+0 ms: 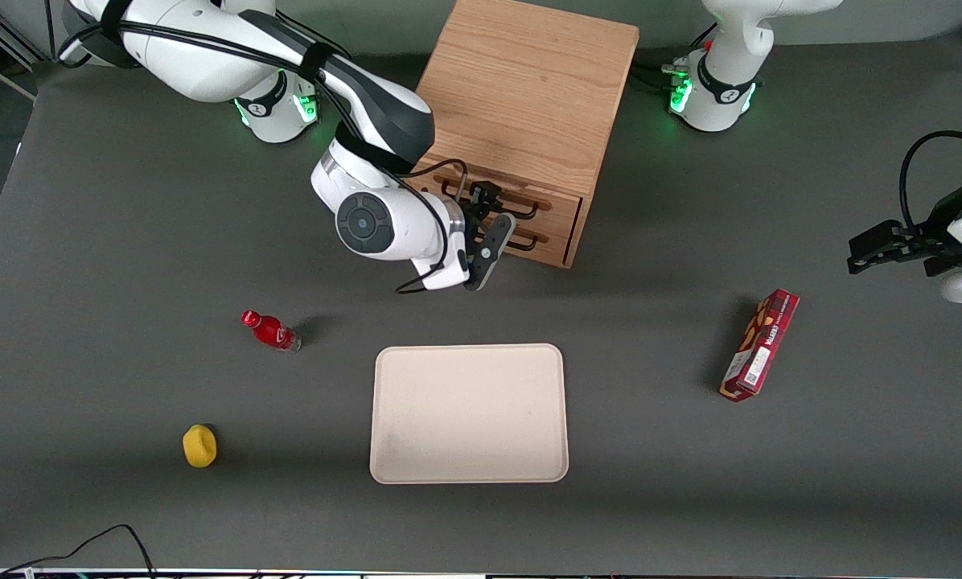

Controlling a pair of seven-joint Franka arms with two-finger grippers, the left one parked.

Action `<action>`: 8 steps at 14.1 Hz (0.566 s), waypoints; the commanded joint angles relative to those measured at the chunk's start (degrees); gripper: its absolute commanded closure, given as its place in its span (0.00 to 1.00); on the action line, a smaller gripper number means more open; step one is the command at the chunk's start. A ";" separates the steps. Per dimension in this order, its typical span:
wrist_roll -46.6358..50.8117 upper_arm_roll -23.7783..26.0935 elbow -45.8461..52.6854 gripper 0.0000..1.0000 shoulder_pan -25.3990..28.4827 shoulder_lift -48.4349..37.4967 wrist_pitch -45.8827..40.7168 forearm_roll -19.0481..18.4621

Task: Open upper drawer
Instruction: 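Pull the upper drawer outward by its handle with the right gripper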

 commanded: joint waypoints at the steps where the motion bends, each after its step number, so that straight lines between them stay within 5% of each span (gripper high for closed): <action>1: 1.70 -0.59 4.47 0.00 0.16 3.04 0.08 -2.17; 8: 1.26 -3.67 10.79 0.00 0.25 5.86 -4.40 -2.43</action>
